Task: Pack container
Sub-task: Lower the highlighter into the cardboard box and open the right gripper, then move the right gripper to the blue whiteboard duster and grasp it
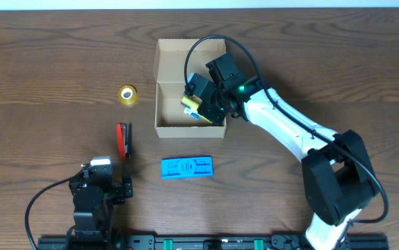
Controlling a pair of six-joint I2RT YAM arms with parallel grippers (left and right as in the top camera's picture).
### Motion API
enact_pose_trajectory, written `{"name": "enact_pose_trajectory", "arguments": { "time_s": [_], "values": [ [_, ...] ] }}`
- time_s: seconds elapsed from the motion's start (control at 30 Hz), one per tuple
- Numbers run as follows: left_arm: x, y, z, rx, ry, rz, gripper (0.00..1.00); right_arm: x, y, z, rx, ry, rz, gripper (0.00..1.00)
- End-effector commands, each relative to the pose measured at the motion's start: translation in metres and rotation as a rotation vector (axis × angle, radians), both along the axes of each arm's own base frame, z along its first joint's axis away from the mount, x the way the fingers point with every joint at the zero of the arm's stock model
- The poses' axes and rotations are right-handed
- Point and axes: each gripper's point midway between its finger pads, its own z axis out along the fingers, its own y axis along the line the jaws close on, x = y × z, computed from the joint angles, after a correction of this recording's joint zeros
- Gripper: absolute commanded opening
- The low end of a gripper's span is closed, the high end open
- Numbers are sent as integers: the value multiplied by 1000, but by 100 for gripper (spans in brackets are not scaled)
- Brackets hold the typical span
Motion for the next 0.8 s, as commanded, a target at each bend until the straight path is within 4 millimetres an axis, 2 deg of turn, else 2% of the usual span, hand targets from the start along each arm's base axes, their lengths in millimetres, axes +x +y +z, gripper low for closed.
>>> {"name": "enact_pose_trajectory", "arguments": {
  "time_s": [0.0, 0.1, 0.23, 0.33, 0.4, 0.5, 0.57, 0.7, 0.77],
  "values": [
    [-1, 4, -3, 22, 6, 14, 95, 0, 6, 1, 7, -8, 15, 54],
    [-1, 4, -3, 22, 6, 14, 95, 4, 8, 13, 15, -26, 21, 57],
    [-1, 4, -3, 22, 6, 14, 96, 12, 16, 57, 46, -84, 34, 61],
    [-1, 4, -3, 22, 6, 14, 95, 3, 20, 94, 38, -112, 94, 64],
    [-1, 4, -3, 22, 6, 14, 95, -14, 18, 109, 21, -90, 147, 68],
    [-1, 4, -3, 22, 6, 14, 95, -50, 12, 117, -3, -24, 246, 72],
    [-1, 4, -3, 22, 6, 14, 95, -80, 6, 116, -36, 47, 324, 75],
    [-1, 4, -3, 22, 6, 14, 95, -125, 1, 106, -104, 168, 430, 75],
    [-1, 4, -3, 22, 6, 14, 95, -140, 3, 99, -127, 198, 470, 75]
  ]
}}
